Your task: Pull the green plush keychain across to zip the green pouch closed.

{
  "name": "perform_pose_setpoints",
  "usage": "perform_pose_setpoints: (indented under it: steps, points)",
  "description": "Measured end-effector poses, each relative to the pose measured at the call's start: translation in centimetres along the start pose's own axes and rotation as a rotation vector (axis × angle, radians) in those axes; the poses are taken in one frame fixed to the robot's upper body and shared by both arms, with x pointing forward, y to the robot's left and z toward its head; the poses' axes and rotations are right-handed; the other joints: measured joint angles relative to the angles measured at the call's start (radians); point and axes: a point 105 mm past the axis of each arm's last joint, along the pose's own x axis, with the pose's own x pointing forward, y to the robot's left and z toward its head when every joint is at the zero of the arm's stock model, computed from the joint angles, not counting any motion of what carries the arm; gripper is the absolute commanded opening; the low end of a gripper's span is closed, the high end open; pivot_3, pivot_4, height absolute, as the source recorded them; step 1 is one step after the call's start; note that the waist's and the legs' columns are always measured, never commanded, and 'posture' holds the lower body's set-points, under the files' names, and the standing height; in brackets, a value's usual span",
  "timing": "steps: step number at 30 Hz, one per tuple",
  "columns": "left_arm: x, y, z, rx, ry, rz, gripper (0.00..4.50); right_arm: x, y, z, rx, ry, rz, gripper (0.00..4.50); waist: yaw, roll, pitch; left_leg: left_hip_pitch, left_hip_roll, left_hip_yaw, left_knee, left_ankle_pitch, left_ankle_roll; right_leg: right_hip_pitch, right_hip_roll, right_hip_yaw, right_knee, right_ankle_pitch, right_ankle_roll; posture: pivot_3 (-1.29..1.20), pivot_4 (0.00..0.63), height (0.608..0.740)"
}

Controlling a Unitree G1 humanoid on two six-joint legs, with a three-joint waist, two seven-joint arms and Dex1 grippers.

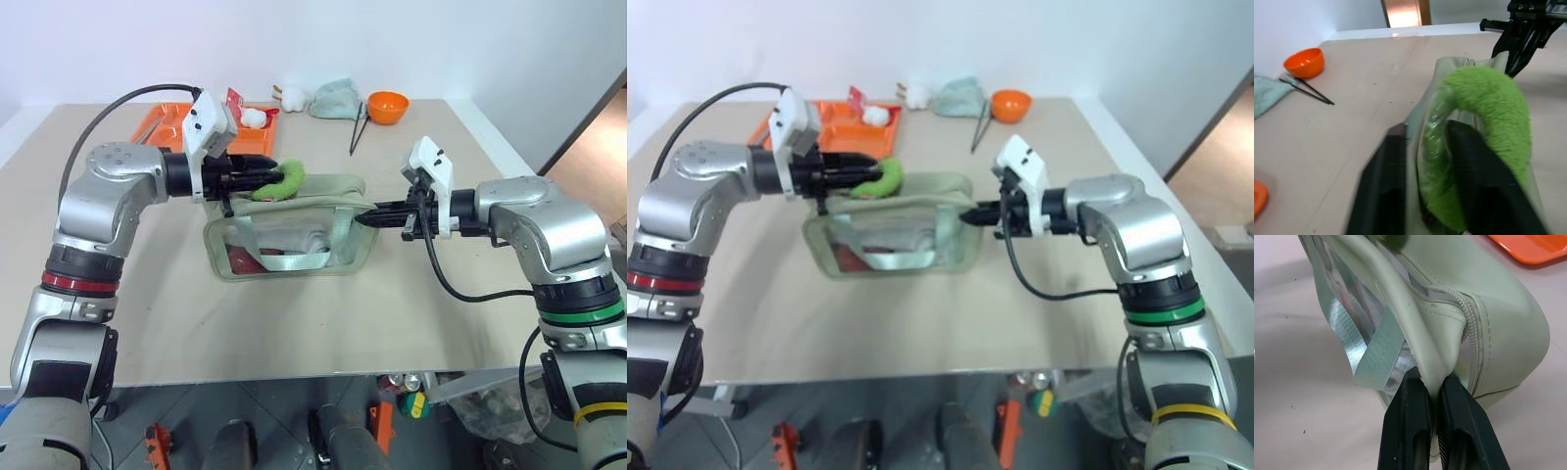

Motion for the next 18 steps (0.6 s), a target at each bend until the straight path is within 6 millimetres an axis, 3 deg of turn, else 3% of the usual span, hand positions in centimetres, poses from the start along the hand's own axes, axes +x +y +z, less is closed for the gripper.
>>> perform_pose_setpoints:
  steps: [4,9,14,18]
  points:
    - [-0.8,1.3,-0.1,-0.011,0.01,0.068,3.78,-0.2,-0.1,-0.1,0.009,-0.005,-0.009,0.0,0.001,0.0,0.0,0.0,-0.001,0.0,0.0,0.0,0.0,0.0,-0.002,0.0,0.0,0.0,0.001,0.0,0.15,0.74]
    - [-2.9,2.2,1.2,-0.032,-0.029,0.12,3.78,-0.1,-0.1,0.0,0.005,-0.009,-0.012,0.0,0.001,0.0,0.0,-0.001,-0.001,0.0,0.0,0.0,0.0,0.0,-0.002,0.0,-0.001,0.0,0.002,0.0,0.15,0.74]
    - [-5.9,1.4,3.2,-0.103,-0.124,0.085,3.78,0.1,-0.1,0.3,-0.001,-0.019,-0.007,0.0,-0.002,0.0,0.0,0.0,-0.001,0.0,0.0,0.0,0.0,0.0,-0.002,0.0,0.0,0.0,0.002,0.0,0.15,0.74]
    - [-8.9,0.7,2.6,-0.219,-0.165,0.089,3.78,0.4,-0.1,0.5,-0.009,-0.023,0.002,0.0,-0.006,0.0,0.0,0.0,0.0,0.001,0.0,0.0,0.0,0.0,-0.001,0.0,0.0,0.0,0.001,0.0,0.15,0.74]
